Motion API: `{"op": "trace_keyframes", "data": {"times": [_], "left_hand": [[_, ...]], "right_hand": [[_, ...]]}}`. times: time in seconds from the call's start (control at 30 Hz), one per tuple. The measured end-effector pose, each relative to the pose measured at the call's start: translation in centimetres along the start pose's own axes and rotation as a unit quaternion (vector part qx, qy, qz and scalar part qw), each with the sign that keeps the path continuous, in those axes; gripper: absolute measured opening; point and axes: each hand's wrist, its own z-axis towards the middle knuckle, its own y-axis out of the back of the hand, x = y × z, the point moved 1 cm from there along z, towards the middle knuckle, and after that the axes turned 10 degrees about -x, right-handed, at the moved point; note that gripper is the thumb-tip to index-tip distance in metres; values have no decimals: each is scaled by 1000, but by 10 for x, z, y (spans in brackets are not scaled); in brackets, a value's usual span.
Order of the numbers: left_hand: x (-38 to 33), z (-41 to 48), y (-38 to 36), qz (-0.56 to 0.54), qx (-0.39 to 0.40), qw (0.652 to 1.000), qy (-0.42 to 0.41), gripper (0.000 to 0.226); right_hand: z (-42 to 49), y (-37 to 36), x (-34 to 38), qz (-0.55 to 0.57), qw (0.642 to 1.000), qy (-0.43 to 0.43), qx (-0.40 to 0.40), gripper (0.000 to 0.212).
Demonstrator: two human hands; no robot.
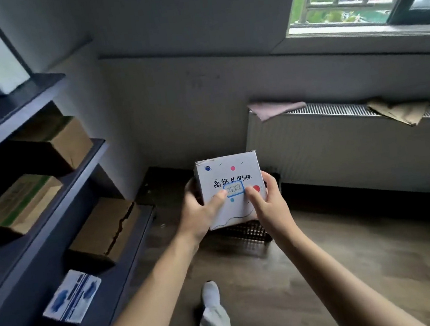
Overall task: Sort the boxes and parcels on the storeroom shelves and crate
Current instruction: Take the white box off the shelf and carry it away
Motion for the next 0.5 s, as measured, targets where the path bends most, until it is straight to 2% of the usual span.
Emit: {"op": "trace_keyframes", "data": {"times": [0.13,0.37,0.5], "left_hand": [[27,67,-61,-5,50,999,12,47],[84,200,-145,28,115,989,91,58],[126,265,-182,83,143,977,136,60]], "right_hand": [[70,13,-29,-20,998,-31,-55,40],[199,11,-89,-60,985,-118,-113,41],[261,8,-129,-98,973,-156,-137,38]]}}
